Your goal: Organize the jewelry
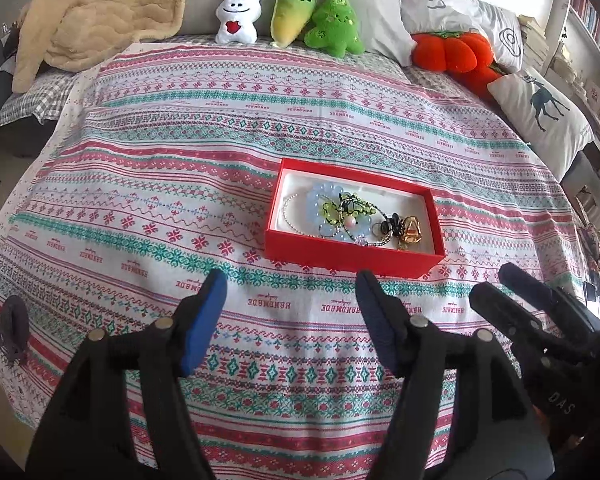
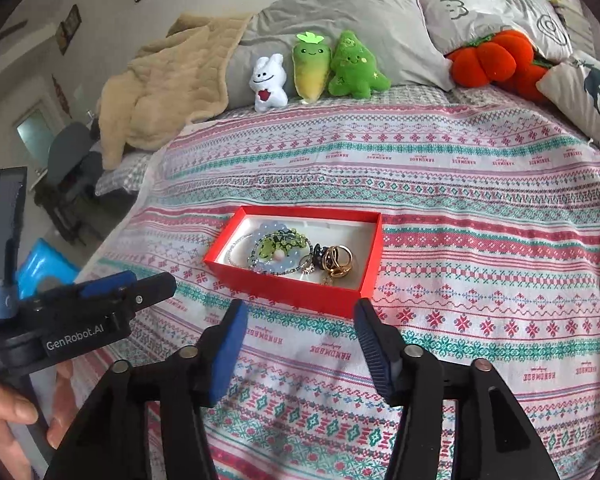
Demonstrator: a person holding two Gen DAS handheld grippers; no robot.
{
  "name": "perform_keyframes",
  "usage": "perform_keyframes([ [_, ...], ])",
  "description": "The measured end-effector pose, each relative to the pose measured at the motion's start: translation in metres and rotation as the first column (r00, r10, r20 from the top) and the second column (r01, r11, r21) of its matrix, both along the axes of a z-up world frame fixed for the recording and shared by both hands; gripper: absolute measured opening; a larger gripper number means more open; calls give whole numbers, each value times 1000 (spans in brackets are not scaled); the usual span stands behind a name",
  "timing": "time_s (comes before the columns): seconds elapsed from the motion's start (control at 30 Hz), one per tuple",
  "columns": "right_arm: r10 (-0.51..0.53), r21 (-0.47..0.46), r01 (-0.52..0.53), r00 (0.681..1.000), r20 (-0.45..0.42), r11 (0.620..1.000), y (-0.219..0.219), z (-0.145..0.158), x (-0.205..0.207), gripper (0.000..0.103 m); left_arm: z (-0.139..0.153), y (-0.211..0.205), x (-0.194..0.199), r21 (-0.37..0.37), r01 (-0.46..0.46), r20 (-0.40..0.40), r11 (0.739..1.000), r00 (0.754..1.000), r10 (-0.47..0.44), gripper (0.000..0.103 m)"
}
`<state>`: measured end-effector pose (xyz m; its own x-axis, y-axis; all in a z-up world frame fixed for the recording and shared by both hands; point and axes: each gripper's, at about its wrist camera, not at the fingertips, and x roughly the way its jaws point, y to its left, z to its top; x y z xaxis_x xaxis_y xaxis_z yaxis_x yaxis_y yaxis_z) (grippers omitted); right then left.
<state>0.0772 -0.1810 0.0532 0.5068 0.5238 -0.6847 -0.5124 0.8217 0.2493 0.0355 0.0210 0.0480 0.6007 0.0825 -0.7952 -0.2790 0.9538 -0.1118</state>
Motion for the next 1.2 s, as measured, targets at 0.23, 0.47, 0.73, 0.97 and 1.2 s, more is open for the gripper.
perform_keyframes([
  [0.23, -44, 3, 44, 998, 48, 999, -24, 14, -14, 85, 4, -1, -24, 29, -48, -35, 998, 998, 49, 93],
  [0.47, 48, -46, -45, 997, 63, 998, -21, 14, -49, 85, -4, -19, -63, 168, -60, -72, 984, 995, 72, 101],
  [0.73, 34, -46, -31, 997, 70, 998, -29, 17, -81, 103, 5, -23, -103, 165, -106, -12, 981, 994, 109, 102],
  [0.97, 4, -65, 1, 997, 80, 998, -30, 13, -89, 103, 9, -24, -111, 161, -120, 17, 980, 993, 119, 102],
  [1.2, 3, -122, 7, 997, 80, 992, -17, 6, -88, 103, 5, -20, -109, 156, -118, 12, 981, 993, 118, 102],
])
